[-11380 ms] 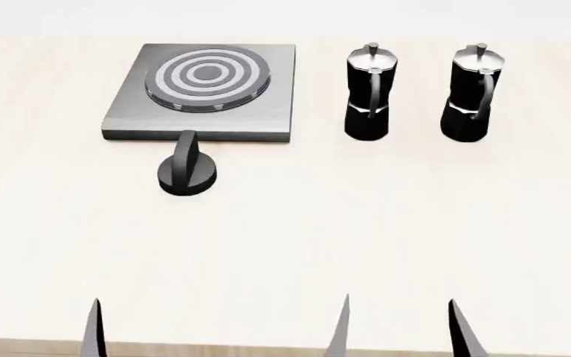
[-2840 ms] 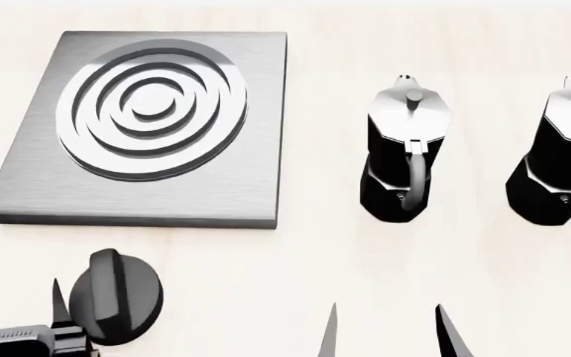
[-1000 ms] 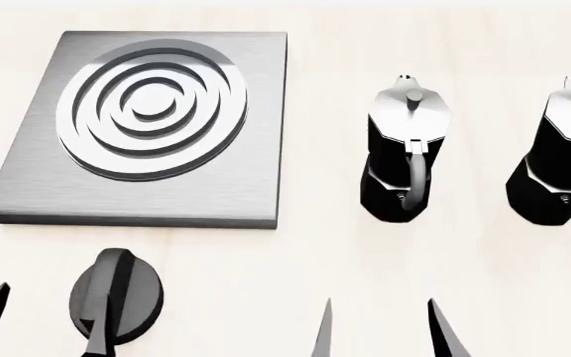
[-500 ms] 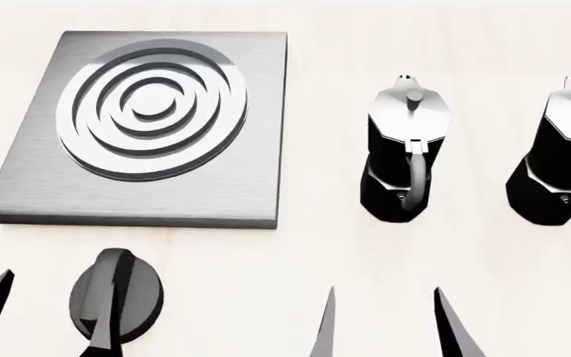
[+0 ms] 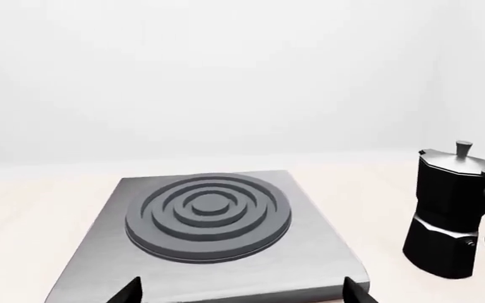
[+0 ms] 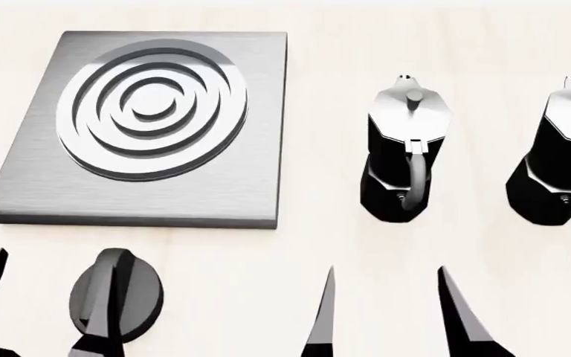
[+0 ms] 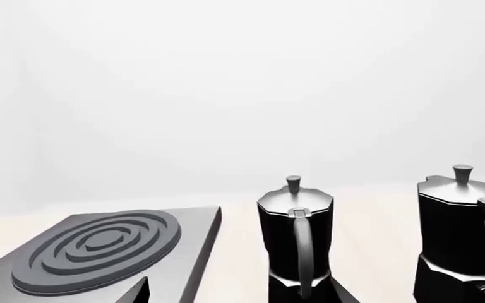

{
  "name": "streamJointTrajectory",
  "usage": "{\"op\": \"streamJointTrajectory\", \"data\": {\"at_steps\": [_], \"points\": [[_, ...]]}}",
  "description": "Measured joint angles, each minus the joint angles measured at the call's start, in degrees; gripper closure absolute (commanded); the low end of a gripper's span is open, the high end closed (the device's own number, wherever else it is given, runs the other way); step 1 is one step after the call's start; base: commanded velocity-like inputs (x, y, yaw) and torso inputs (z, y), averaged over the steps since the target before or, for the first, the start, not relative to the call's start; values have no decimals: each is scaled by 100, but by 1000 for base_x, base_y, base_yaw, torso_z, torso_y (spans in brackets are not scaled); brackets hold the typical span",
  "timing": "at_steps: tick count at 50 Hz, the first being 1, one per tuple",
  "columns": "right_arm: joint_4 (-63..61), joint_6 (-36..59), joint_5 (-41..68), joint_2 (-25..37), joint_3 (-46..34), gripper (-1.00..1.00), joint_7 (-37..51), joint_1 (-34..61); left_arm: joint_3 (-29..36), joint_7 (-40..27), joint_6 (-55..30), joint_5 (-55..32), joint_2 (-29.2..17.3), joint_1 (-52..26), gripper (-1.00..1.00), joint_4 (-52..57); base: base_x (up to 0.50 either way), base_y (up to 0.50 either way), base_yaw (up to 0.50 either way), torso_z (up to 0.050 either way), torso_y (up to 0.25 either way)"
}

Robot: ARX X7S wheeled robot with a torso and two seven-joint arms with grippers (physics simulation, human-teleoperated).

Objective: Turn off the stove.

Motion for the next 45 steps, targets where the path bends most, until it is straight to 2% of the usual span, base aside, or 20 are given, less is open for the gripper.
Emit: {"op": "streamJointTrajectory", "data": {"at_steps": [45], "points": [[-428,334,170,44,-11,-100,100,507,-122,-233,-411,-262,-108,-397,-100,712,0,0,0,0,0]]}}
